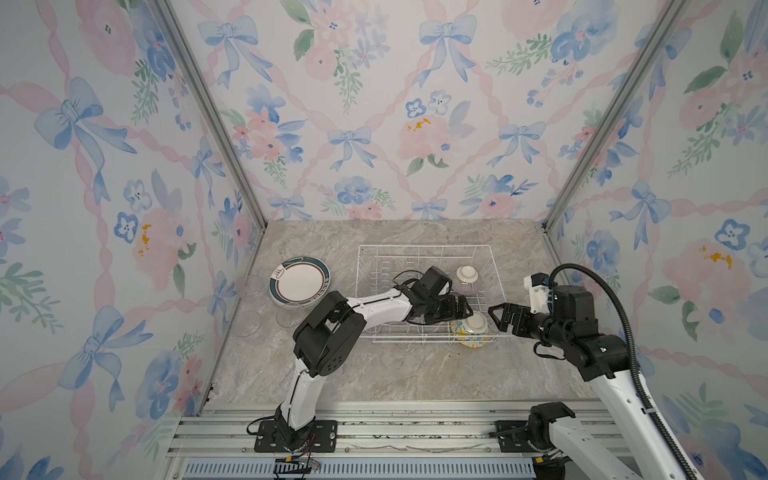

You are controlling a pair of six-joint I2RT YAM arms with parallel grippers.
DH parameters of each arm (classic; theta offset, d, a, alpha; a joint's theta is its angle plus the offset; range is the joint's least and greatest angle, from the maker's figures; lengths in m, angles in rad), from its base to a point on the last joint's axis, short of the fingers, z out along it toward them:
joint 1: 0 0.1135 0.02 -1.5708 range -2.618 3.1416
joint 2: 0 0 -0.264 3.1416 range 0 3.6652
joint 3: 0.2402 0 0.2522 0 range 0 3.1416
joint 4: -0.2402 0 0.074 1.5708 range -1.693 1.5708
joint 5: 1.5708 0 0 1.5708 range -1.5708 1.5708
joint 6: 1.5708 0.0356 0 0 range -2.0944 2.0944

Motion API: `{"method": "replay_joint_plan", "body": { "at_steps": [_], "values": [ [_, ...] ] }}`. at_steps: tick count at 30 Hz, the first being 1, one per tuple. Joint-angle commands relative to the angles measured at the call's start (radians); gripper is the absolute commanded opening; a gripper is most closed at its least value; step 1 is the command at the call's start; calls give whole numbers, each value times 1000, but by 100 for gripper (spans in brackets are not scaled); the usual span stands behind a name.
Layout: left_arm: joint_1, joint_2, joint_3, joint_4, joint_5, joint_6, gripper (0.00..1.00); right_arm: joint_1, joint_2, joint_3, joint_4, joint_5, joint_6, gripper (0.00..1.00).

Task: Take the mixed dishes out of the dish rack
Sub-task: 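Lower the left gripper onto the rim of the yellow-and-blue bowl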

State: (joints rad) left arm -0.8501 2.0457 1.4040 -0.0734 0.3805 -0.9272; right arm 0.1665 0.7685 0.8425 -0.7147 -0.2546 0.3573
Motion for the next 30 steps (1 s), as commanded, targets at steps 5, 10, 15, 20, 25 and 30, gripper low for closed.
{"method": "replay_joint_plan", "body": {
  "at_steps": [5, 10, 15, 20, 25, 30],
  "values": [
    [-7, 48, 15, 37, 32, -31, 98, -7, 0, -9, -3, -6, -11, 97],
    [-8, 56, -10, 102, 65, -57, 98, -9, 4, -14, -1, -8, -9, 97],
    [-8, 77, -41, 182, 96, -102, 98, -10, 5, 0, -10, -8, -12, 97],
    [-9, 78, -63, 224, 111, -118, 98, -12, 4, 1, -11, -5, -17, 97],
    [-10, 62, -86, 259, 126, -130, 98, -15, 12, -3, -9, -8, -19, 97],
    [-11, 10, -132, 217, 98, -110, 98, -16, 11, 10, -15, -11, -21, 97]
  ]
}}
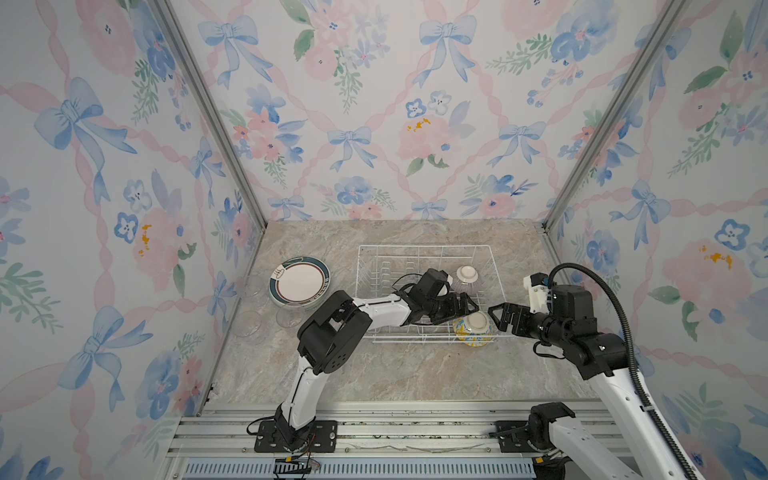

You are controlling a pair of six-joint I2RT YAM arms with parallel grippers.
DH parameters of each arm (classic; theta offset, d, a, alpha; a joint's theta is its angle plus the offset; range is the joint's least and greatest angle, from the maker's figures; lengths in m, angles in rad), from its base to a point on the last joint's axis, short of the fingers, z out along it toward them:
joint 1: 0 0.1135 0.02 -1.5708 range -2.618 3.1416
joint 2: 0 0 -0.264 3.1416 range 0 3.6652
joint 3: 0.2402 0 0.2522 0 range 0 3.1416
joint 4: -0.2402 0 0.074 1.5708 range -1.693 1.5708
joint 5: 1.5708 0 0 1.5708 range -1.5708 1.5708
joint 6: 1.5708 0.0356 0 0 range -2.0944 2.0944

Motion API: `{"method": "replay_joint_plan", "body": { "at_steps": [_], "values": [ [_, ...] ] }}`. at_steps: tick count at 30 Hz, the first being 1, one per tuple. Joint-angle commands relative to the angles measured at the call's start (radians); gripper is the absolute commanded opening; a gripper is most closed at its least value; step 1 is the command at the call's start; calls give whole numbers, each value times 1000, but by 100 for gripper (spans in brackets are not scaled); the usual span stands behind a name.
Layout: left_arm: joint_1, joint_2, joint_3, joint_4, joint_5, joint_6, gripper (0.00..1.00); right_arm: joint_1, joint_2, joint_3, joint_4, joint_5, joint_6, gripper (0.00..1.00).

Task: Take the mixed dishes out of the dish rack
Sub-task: 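Lower the left gripper onto the rim of the yellow-and-blue bowl, then close the left gripper on the yellow-and-blue bowl rim and tilt it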

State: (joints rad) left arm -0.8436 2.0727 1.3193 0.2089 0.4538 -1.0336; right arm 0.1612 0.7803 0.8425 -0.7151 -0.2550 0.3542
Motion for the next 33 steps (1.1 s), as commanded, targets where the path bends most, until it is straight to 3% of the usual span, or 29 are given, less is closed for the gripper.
{"method": "replay_joint_plan", "body": {
  "at_steps": [1, 6, 33],
  "values": [
    [-18, -34, -52, -94, 5, 13, 98, -11, -2, 11, -15, -10, -20, 97],
    [-18, -73, -53, -173, -25, 53, 98, -12, 0, 13, -14, -12, -21, 97],
    [-72, -120, -120, -156, -62, -13, 98, -17, -5, 7, -18, -15, -26, 97]
  ]
}}
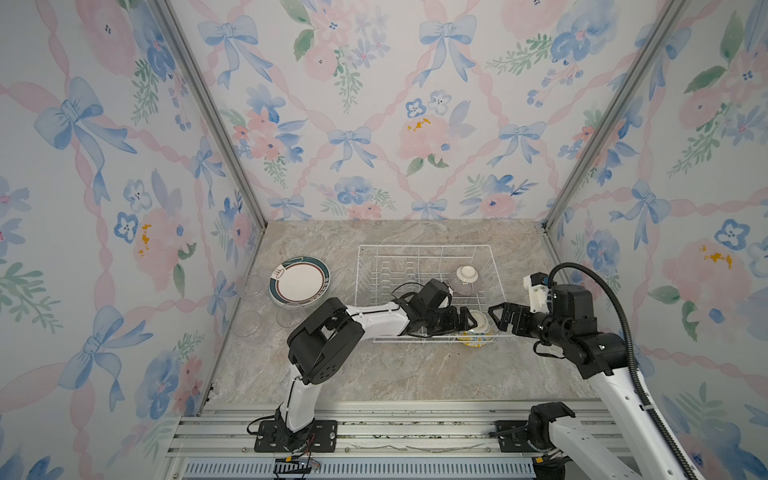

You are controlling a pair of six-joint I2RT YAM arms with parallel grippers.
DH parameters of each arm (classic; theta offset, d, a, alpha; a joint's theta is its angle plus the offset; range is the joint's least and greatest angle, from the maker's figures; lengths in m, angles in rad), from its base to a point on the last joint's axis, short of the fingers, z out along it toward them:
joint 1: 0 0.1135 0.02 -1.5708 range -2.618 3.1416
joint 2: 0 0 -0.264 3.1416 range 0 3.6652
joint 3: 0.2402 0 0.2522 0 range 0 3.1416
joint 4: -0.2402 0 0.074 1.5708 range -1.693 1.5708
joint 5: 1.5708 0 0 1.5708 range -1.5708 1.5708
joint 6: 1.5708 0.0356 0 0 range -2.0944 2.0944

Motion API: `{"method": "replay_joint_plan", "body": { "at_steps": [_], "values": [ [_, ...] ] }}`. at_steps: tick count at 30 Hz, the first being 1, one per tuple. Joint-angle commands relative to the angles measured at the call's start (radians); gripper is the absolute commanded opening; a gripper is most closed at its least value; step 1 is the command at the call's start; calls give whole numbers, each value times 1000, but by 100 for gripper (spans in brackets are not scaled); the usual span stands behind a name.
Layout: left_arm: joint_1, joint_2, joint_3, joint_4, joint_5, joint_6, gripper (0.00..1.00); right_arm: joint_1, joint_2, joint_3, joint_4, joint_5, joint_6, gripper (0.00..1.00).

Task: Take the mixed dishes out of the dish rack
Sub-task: 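Close the left gripper on the yellow-and-blue bowl rim and tilt it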

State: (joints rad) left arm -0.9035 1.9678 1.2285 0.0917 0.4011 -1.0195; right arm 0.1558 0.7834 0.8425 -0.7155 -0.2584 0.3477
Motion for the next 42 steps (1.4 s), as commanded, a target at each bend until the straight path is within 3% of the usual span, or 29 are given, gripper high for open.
{"method": "replay_joint_plan", "body": {
  "at_steps": [1, 19, 26, 36, 42],
  "values": [
    [-14, -14, -35, -17, -5, -38, 98, -12, -7, 7, -18, -11, -19, 97],
    [-33, -2, -97, 265, 49, -136, 98, -18, 3, -3, -4, -18, -24, 97],
    [-36, -18, -141, 265, -14, -165, 98, -19, 2, 7, -13, -27, -23, 97],
    [-39, -119, -155, 115, -225, -104, 98, -18, -4, 1, -16, -24, -19, 97],
    [-38, -101, -115, 103, -244, -72, 98, -18, 0, -1, -11, -24, -21, 97]
  ]
}}
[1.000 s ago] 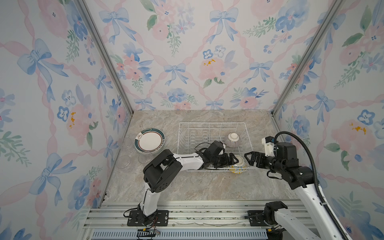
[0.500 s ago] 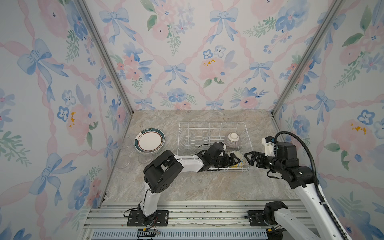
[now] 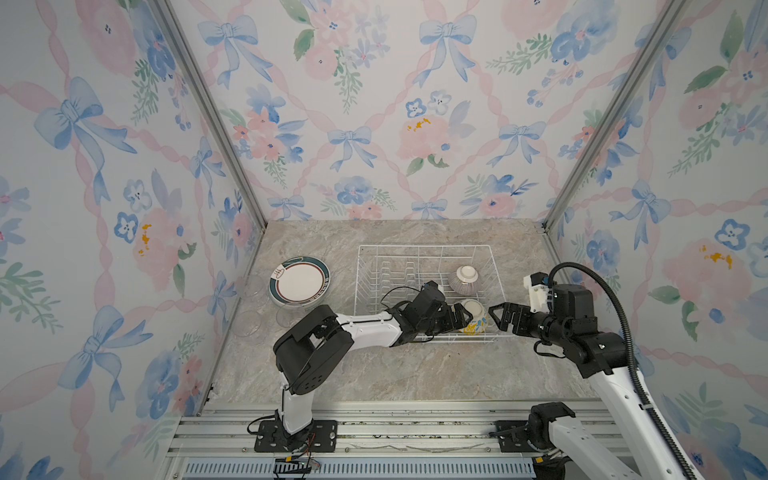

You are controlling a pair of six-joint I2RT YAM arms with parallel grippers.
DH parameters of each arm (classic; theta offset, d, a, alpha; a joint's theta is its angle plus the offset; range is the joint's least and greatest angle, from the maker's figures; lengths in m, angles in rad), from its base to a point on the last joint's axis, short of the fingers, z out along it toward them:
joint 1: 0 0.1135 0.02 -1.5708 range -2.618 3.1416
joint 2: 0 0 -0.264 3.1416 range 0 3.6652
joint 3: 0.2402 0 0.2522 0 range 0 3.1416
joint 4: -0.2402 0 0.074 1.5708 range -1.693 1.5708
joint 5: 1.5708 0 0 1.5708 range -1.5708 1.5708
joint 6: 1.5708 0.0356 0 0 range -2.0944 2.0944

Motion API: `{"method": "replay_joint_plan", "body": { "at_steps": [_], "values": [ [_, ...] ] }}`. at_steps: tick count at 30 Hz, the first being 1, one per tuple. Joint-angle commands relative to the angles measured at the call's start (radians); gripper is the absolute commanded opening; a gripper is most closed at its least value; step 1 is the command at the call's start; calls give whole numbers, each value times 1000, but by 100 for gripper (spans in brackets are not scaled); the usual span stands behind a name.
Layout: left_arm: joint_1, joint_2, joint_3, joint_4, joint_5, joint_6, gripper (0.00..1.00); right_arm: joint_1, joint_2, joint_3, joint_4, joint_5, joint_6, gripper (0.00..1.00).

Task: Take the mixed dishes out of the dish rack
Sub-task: 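Close the left gripper on the yellow-and-blue bowl rim and tilt it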

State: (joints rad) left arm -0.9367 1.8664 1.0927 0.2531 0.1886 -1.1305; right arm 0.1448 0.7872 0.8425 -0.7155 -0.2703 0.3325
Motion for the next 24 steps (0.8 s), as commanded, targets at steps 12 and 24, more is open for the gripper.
{"method": "replay_joint_plan", "body": {
  "at_steps": [12, 24],
  "values": [
    [6, 89, 88, -48, 16, 32, 98, -8, 0, 2, -19, -6, -17, 97],
    [13, 134, 126, -37, 22, 42, 98, -10, 13, -3, -18, -2, -20, 97]
  ]
}}
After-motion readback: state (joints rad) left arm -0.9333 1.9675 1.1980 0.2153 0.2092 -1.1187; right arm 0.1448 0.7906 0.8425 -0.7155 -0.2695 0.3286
